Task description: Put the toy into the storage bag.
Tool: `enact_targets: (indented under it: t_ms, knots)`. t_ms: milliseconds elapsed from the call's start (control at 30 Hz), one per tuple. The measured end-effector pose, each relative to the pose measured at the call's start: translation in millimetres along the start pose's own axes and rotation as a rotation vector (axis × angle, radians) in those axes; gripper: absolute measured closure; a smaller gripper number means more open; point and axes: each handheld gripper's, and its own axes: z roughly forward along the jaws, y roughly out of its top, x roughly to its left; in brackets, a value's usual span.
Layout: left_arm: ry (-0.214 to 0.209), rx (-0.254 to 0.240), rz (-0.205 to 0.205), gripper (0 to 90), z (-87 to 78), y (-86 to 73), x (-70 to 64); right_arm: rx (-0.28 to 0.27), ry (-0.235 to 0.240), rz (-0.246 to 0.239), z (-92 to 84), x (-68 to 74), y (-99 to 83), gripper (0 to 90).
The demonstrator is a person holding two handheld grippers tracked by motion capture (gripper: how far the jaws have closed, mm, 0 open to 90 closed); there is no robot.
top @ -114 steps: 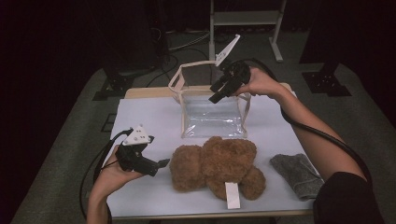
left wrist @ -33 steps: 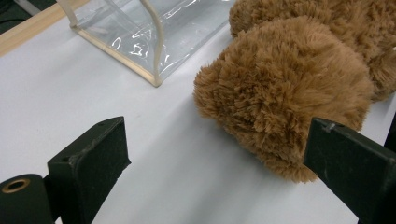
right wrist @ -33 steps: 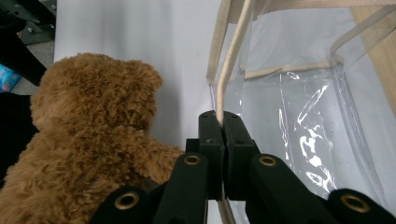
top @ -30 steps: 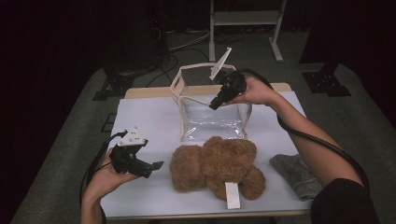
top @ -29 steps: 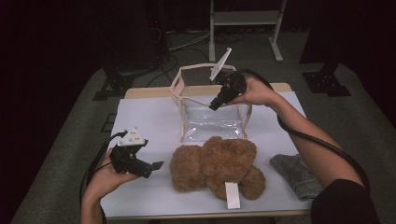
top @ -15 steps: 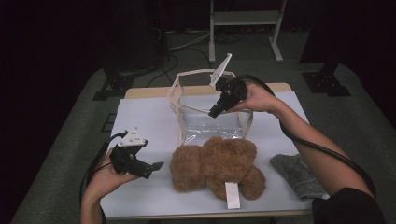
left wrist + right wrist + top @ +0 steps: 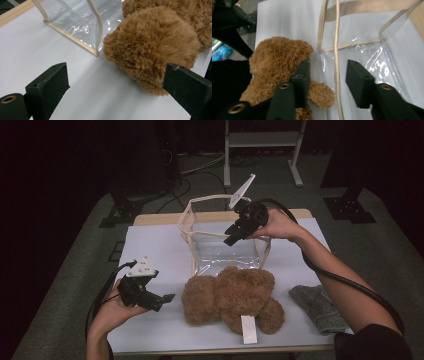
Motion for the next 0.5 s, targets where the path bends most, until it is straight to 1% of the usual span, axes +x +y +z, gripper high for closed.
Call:
enact_targets:
  t_ms: [67, 100, 267, 400, 500]
  knots:
    - [0.000, 0.001, 0.000, 5.4, 0.2, 0.0, 0.0, -0.026, 0.001, 0.008, -5.8, 0.3, 0.0, 46.1]
    - [-0.001, 0.001, -0.001, 5.4, 0.3, 0.1, 0.0, -0.038, -0.008, 0.001, -8.5, 1.2, 0.1, 43.0]
    - [-0.002, 0.005, 0.001, 5.4, 0.9, -0.4, 0.0, -0.072, -0.020, -0.010, -21.8, 8.5, 0.4, 36.5]
    - [-0.001, 0.004, -0.004, 5.4, 0.6, -0.9, 0.6, -0.092, -0.027, -0.030, -29.7, 15.8, 0.8, 36.3]
    - [-0.001, 0.004, -0.003, 5.4, 0.4, -1.0, 0.9, -0.097, -0.030, -0.036, -35.5, 22.5, 1.6, 36.1]
